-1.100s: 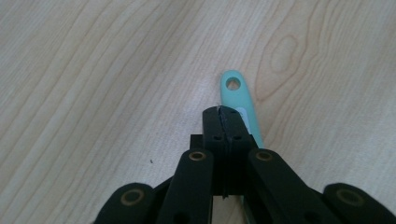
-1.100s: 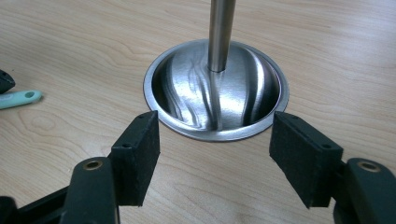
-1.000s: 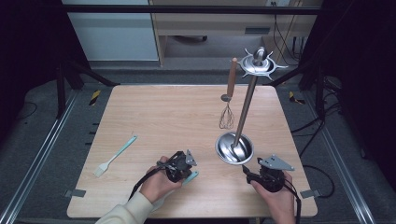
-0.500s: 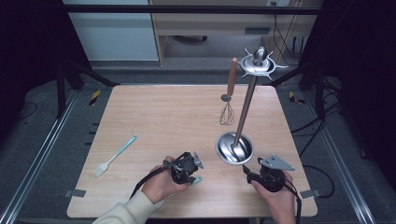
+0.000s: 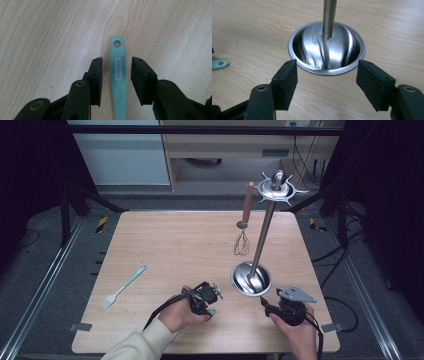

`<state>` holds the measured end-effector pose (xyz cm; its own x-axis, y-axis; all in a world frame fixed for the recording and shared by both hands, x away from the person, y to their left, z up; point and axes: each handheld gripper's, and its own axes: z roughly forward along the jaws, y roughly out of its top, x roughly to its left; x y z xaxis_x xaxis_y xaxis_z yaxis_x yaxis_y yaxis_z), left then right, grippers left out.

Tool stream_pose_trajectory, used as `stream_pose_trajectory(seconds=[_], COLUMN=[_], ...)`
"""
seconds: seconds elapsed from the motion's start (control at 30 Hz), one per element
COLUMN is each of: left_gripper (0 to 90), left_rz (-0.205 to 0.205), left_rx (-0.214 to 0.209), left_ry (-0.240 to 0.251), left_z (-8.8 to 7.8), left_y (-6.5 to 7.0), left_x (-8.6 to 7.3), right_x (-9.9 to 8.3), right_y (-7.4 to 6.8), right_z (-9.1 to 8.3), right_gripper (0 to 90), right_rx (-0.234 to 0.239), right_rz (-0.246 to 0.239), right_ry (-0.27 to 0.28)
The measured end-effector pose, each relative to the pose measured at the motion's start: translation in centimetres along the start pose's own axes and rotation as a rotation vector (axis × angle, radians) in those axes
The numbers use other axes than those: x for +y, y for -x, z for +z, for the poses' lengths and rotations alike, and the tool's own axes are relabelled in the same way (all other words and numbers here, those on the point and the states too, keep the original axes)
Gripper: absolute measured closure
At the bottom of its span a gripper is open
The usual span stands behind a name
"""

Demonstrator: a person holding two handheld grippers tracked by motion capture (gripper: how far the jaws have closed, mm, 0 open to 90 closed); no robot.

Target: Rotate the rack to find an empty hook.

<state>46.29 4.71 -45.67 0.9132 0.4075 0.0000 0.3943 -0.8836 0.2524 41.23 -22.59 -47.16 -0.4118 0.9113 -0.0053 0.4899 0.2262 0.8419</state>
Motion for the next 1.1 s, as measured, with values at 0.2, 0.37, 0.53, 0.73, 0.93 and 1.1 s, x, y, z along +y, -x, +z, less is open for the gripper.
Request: stream_pose_trajectory(seconds=[0.2, 0.37, 0.53, 0.73, 0.93, 1.1], left_gripper=[63.2, 64.0, 64.6, 66.8, 70.8, 73.0], left_rz=[0.003, 0.006, 0.003, 0.008, 0.019, 0.036], left_rx=[-0.003, -0.008, -0.007, -0.008, 0.005, 0.013], left_ry=[-0.021, -0.032, -0.04, -0.042, -0.04, -0.017], left_z=[0.35, 0.51, 0.75, 0.87, 0.89, 0.89], left_y=[0.03, 0.01, -0.19, -0.08, 0.06, 0.36], left_x=[0.11, 0.22, 0.21, 0.3, 0.32, 0.11], right_x=[-0.01, 0.0, -0.02, 0.0, -0.01, -0.02], right_y=[0.02, 0.0, 0.04, 0.0, 0.0, 0.0], right_z=[0.0, -0.02, -0.01, -0.03, -0.01, 0.01], right_gripper=[33.6, 33.6, 33.6, 33.6, 33.6, 33.6], right_rx=[0.0, 0.003, 0.001, 0.005, 0.005, 0.006], right_rz=[0.001, 0.004, -0.001, 0.001, -0.002, -0.003], right_ry=[-0.001, -0.002, 0.0, -0.002, -0.002, -0.003])
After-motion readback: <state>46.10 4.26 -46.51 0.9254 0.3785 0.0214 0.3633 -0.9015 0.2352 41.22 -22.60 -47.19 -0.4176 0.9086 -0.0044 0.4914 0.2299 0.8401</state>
